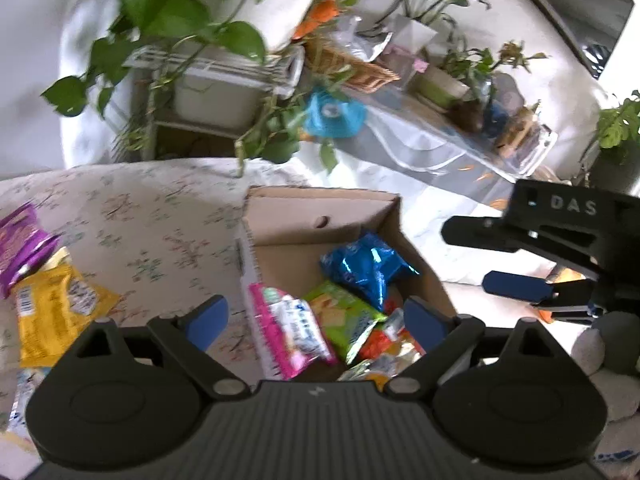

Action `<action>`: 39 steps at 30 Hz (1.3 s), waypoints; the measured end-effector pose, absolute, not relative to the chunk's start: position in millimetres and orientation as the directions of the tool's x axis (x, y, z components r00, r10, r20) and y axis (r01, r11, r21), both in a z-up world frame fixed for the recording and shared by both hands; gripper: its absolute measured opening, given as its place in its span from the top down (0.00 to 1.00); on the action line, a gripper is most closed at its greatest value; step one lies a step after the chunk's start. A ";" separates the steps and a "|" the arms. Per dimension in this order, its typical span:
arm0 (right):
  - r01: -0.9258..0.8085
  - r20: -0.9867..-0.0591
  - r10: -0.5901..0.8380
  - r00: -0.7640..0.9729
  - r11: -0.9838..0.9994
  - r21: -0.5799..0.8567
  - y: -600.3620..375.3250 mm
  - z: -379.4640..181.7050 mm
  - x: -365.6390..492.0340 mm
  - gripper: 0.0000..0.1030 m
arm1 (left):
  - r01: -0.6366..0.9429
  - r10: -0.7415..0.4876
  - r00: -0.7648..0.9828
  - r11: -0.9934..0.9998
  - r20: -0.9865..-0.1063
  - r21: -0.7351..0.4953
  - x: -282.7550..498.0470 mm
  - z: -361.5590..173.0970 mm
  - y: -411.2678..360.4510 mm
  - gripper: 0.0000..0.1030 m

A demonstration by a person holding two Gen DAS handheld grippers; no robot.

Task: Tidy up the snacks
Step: 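Carry both packs over the cardboard box and open both tools inside, then move the left tool back to the yellow pack and grasp it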

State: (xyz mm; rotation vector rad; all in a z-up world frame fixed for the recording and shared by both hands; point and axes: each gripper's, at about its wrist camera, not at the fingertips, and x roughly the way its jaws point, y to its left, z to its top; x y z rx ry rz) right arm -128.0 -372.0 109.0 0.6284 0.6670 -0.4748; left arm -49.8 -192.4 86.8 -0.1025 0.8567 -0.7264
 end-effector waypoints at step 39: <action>0.305 -0.715 0.000 0.699 0.905 0.297 -268.3 96.5 -70.1 0.20 | 0.226 -0.374 0.446 0.926 -0.813 -0.303 45.5 41.3 -40.0 0.07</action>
